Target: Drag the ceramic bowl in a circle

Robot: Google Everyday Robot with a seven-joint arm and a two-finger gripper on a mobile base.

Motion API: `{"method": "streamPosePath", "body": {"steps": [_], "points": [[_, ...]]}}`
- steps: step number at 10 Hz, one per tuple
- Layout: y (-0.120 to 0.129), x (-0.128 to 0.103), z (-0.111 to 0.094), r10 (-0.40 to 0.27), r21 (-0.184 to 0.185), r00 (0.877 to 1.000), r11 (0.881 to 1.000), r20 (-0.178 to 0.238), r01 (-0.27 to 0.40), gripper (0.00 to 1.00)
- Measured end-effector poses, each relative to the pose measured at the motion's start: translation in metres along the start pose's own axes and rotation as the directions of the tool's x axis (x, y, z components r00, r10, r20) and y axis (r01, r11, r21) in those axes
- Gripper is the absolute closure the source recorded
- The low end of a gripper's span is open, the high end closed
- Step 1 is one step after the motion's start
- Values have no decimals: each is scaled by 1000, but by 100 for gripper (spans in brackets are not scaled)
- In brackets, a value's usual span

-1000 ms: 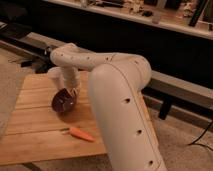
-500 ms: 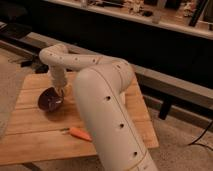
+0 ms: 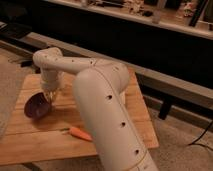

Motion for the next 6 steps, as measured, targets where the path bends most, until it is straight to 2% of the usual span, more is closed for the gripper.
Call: {"method": "streamPosePath", "body": {"steps": [1,3,5,6], "points": [[0,10,7,-5,-27,1000,1000,-18,5,100],[-12,32,22,-9,-46,998,999,-59,6,100],[-33,51,31,-8,-26,995,1000,-99,5,100],[-47,62,31,-5,-2,992,1000,-124,5,100]]}}
